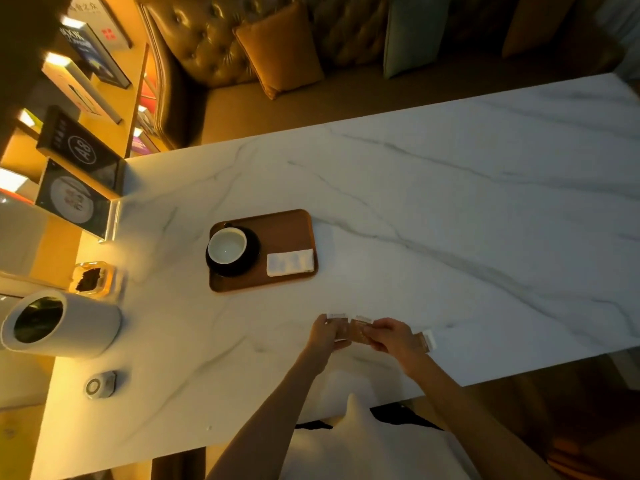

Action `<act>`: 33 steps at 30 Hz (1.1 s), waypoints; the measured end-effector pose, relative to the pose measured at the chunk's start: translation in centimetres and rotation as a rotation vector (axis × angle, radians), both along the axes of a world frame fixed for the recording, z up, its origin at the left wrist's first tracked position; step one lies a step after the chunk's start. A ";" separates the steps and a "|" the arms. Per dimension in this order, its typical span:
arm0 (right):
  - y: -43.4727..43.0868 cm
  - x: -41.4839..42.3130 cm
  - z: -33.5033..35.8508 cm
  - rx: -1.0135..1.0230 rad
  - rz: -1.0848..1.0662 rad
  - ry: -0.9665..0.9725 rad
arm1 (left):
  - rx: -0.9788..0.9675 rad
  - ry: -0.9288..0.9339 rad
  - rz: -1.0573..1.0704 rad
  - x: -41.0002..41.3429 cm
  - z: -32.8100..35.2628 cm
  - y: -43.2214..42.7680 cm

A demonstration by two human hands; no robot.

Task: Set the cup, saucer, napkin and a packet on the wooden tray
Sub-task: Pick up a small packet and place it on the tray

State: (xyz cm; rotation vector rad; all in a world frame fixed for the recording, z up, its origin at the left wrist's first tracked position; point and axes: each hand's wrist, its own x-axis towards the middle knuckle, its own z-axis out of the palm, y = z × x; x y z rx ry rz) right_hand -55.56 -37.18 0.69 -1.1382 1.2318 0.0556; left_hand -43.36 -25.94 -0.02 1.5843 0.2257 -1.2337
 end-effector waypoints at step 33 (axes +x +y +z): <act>-6.8 -7.7 -7.1 -0.401 0.560 0.274 | -0.006 -0.021 0.161 -5.6 3.5 2.4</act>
